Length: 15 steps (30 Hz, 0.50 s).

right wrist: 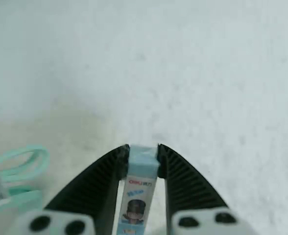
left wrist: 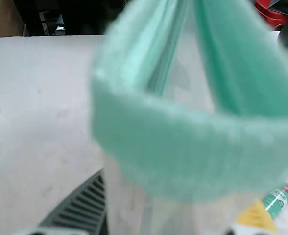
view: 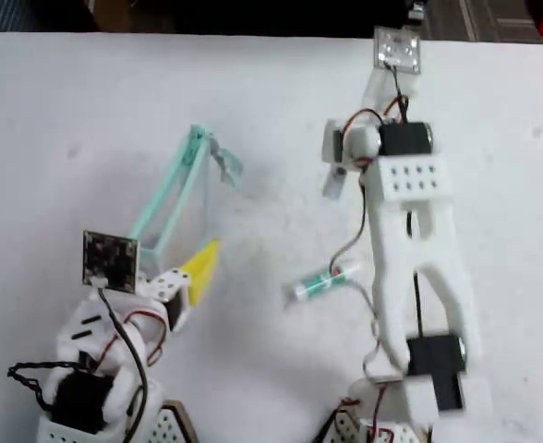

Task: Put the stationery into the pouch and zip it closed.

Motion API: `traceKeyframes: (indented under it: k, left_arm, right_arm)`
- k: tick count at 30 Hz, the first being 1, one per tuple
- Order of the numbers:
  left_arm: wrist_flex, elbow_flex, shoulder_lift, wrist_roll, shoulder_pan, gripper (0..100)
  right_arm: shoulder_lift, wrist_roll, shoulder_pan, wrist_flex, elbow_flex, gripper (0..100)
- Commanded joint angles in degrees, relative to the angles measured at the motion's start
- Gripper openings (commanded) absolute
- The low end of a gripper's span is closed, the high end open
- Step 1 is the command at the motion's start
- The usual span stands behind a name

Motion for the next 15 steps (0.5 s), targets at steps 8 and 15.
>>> traceKeyframes:
  k: [8,15]
  left_arm:
    - [1.41,-1.14,0.31,1.23,1.45,27]
    - [1.23,-1.14,0.31,1.23,1.45,27]
  right_arm:
    - [-33.27,14.68,-26.59,-12.18,-1.58,1.7]
    - [-32.22,18.46,-31.16,-13.76,-0.7,1.6]
